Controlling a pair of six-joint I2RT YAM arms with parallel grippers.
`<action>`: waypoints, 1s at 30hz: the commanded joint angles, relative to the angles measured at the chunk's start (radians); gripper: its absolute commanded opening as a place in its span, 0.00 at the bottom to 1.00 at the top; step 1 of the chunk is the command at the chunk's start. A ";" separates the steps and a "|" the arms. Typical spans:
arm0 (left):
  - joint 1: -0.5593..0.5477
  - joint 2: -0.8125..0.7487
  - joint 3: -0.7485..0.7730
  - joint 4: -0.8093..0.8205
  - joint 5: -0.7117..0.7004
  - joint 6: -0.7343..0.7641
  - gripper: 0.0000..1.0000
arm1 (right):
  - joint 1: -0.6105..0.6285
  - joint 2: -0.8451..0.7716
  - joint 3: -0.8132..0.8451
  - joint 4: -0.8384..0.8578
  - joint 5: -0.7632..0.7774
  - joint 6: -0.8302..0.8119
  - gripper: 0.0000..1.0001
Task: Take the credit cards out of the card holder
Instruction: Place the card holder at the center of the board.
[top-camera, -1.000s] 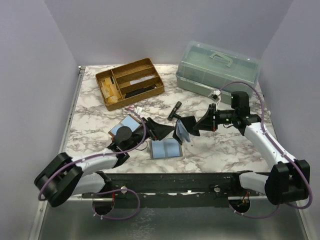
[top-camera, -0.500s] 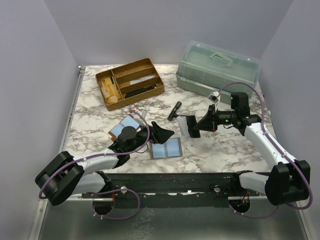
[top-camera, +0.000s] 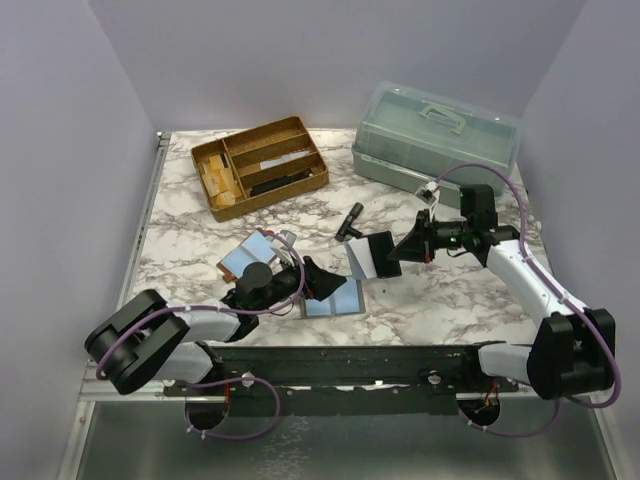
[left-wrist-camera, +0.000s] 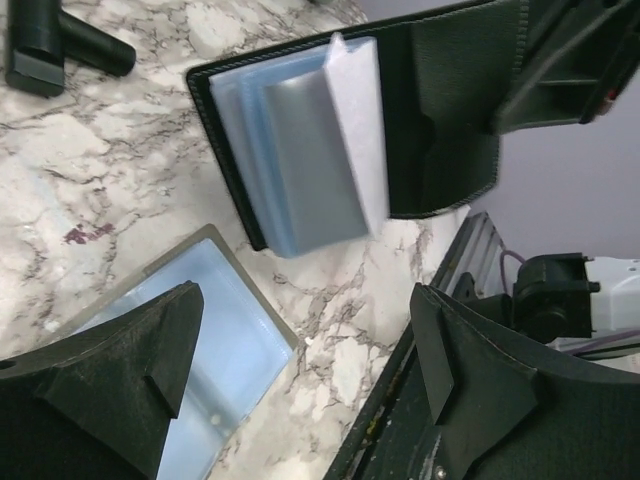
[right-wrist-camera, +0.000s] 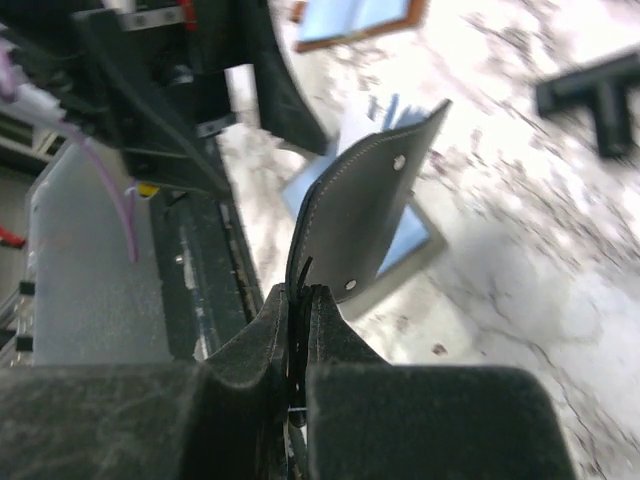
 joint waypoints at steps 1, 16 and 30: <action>-0.004 0.080 0.046 0.122 0.061 -0.085 0.89 | -0.036 0.121 0.041 -0.044 0.237 0.013 0.00; -0.004 0.046 0.016 0.134 0.042 -0.128 0.88 | -0.041 0.234 0.070 0.032 1.121 -0.114 0.51; -0.005 -0.128 -0.051 0.085 -0.040 -0.192 0.88 | 0.193 0.120 0.051 0.020 0.596 -0.154 0.73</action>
